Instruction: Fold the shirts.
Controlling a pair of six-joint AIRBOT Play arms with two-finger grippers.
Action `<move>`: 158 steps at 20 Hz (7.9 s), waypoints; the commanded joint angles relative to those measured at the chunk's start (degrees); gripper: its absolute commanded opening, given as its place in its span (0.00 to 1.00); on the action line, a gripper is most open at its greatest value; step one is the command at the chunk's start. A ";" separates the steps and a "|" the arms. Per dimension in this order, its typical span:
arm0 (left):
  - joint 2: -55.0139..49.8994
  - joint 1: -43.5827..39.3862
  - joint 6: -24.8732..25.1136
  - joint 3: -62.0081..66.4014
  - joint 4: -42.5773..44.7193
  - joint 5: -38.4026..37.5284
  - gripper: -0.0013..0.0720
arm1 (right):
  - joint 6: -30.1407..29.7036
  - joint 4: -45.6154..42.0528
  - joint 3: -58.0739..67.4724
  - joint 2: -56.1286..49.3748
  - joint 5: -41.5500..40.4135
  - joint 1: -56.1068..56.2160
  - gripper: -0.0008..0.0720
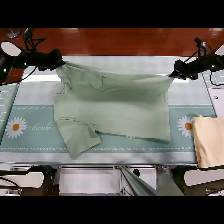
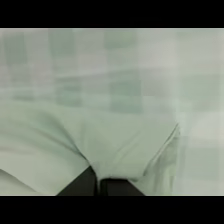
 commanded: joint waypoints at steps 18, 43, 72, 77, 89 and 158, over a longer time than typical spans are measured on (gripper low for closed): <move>13.31 20.83 9.64 -29.20 4.11 -28.33 0.97 | -6.12 -3.02 -32.74 22.36 2.49 -10.47 0.86; 22.03 17.84 20.65 -55.74 -15.43 -14.08 0.04 | 0.72 -5.22 -63.43 46.42 4.96 -21.03 0.86; 23.06 23.19 22.10 -43.89 -18.75 -20.00 0.04 | -10.75 17.86 -54.29 33.92 -1.03 -15.02 0.05; 14.69 18.03 17.20 -30.58 -19.32 -14.99 0.04 | -11.15 18.03 -42.80 26.80 -1.68 -14.43 0.05; -14.53 9.97 6.08 2.25 -19.06 -12.28 0.04 | -7.39 15.78 -17.51 1.51 -4.13 -7.93 0.05; -6.73 -26.34 4.68 8.02 -12.48 -17.55 0.04 | 6.95 10.62 -37.92 57.24 0.44 10.16 0.05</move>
